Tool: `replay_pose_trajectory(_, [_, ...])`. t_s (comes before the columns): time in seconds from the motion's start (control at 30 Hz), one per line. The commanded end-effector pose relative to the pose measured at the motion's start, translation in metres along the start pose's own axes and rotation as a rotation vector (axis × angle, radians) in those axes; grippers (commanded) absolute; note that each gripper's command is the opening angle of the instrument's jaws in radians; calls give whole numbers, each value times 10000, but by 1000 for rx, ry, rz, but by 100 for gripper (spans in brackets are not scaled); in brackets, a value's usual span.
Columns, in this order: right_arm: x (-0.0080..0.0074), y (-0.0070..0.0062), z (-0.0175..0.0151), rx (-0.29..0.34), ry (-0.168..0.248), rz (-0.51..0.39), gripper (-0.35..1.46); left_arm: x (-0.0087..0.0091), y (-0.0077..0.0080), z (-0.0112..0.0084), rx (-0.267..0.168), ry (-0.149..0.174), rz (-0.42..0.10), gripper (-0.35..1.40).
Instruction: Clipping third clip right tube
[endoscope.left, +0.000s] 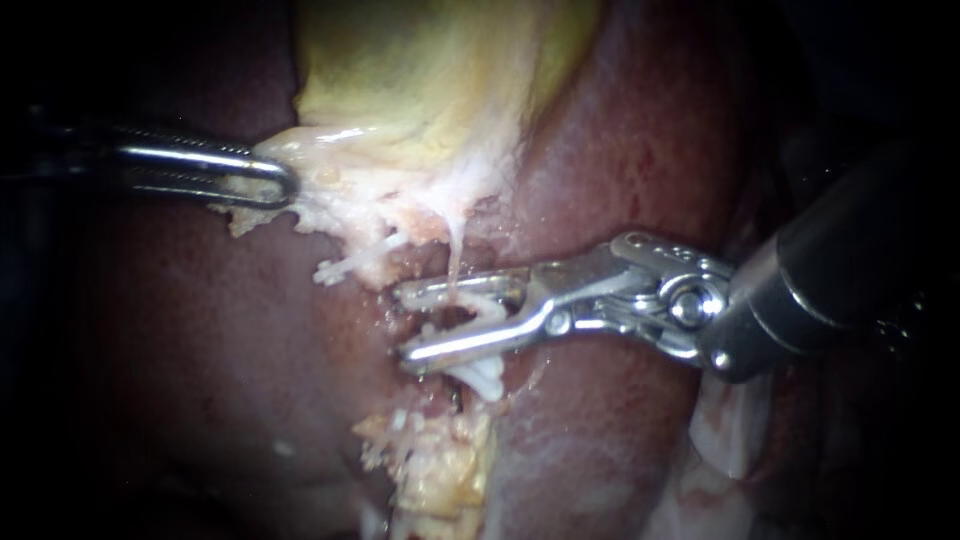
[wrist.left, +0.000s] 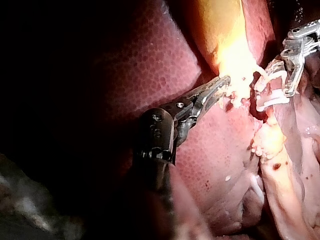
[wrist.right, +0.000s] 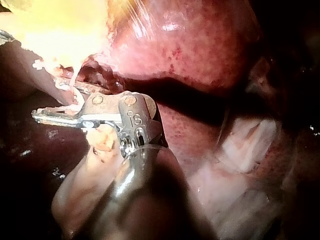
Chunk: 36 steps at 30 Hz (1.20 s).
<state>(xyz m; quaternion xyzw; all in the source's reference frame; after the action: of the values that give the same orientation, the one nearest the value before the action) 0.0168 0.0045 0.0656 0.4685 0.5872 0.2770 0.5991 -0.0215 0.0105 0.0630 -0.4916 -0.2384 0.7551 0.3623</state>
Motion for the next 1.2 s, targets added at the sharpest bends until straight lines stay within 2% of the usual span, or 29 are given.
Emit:
replay_pose_trajectory(0.03, [3,-1,-1,-2,6,1,45,0,0,0,0,0,0,-35])
replay_pose_trajectory(0.3, [23,-5,-4,-12,37,12,45,0,0,0,0,0,0,-35])
replay_pose_trajectory(0.53, [31,-9,-3,-11,43,17,40,0,0,0,1,0,0,-35])
replay_pose_trajectory(0.73, [32,-12,-3,-10,43,18,21,0,0,1,1,0,0,-35])
replay_pose_trajectory(0.87, [32,-13,-4,-12,44,18,-6,0,0,1,1,0,0,-35])
replay_pose_trajectory(0.93, [31,-14,-5,-11,44,41,-30,0,0,1,1,0,0,-35])
replay_pose_trajectory(0.97, [30,-14,-6,-10,43,59,-35,0,0,1,1,0,0,-35])
replay_pose_trajectory(1.2, [23,-12,-6,-38,60,67,-35,0,0,1,1,0,0,-35])
